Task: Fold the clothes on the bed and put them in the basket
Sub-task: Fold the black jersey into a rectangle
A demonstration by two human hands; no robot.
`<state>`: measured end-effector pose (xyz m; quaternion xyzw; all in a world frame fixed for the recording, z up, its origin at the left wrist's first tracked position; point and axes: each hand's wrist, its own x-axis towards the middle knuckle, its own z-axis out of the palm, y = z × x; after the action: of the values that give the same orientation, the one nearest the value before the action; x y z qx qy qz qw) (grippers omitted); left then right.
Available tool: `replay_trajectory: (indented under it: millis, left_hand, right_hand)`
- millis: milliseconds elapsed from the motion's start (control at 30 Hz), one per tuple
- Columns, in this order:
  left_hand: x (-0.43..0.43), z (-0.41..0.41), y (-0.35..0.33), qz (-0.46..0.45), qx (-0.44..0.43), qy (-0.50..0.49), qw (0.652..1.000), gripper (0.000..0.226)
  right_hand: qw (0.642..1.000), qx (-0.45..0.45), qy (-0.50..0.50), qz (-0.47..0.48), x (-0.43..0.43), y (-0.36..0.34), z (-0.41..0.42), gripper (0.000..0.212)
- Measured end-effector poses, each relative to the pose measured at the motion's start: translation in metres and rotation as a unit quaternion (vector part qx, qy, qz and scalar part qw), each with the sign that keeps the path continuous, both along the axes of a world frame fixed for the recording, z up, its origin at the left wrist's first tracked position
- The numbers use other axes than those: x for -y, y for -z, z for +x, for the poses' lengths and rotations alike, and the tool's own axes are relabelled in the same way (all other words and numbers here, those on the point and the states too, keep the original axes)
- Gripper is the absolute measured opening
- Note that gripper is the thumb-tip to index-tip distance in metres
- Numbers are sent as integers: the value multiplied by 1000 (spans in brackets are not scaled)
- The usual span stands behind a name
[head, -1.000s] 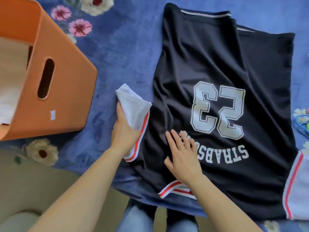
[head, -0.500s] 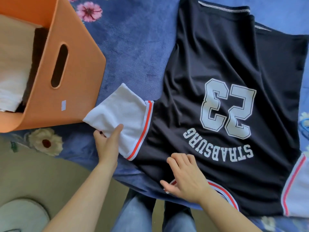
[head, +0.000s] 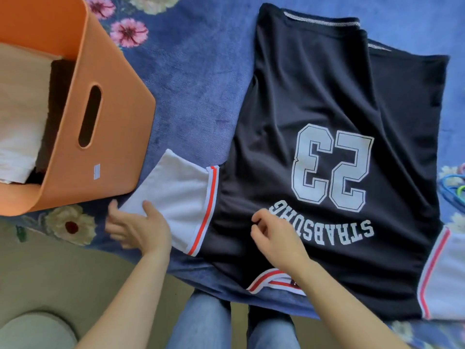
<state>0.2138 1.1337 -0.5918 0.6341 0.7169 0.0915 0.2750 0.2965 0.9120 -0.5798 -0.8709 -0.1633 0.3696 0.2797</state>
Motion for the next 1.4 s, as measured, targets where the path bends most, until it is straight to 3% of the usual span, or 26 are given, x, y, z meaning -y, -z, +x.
replay_trajectory:
  millis: [100,167,300,467,633,800,833,900,967,1100,1200,1300,1400]
  left_hand:
    - [31,35,-9,15,-25,248,968,60]
    - [43,73,-6,-5,-12,350,937,49]
    - [54,168,-3,-53,11,452,890,42]
    - [49,270,0,11,9,523,852,43]
    - [30,346,6,35,44,499,865,51]
    - [11,420,22,-8,116,328,937,60]
    - [6,430,24,-13,117,302,946,53]
    - [-2,443,28,-29,128,301,945,27]
    - [-7,454,30,-34,146,317,937,26]
    - [-23,481,14,-12,264,253,931,20]
    - [-27,501,13,-44,295,245,922,20]
    - [-9,507,27,-81,264,284,918,3]
    - [17,492,40,0,170,397,902,50]
  right_hand:
    - [992,-12,129,-9,0,-6,39,13]
    - [980,-13,196,-12,6,-9,73,15]
    - [970,36,234,-46,32,-8,149,21]
    - [954,110,271,-63,75,-7,247,30]
    - [923,142,350,-72,128,6,339,44]
    - [863,110,494,7,150,30,419,63]
    - [850,93,518,29,149,33,430,63]
    - [838,71,539,49,149,39,446,41]
    - [822,87,560,64,153,41,459,19]
    - [750,167,628,124,180,27,488,21]
    - [764,174,607,130,202,29,507,31]
    - [787,162,587,97,206,50,510,17]
    - [816,198,541,47,196,67,495,57]
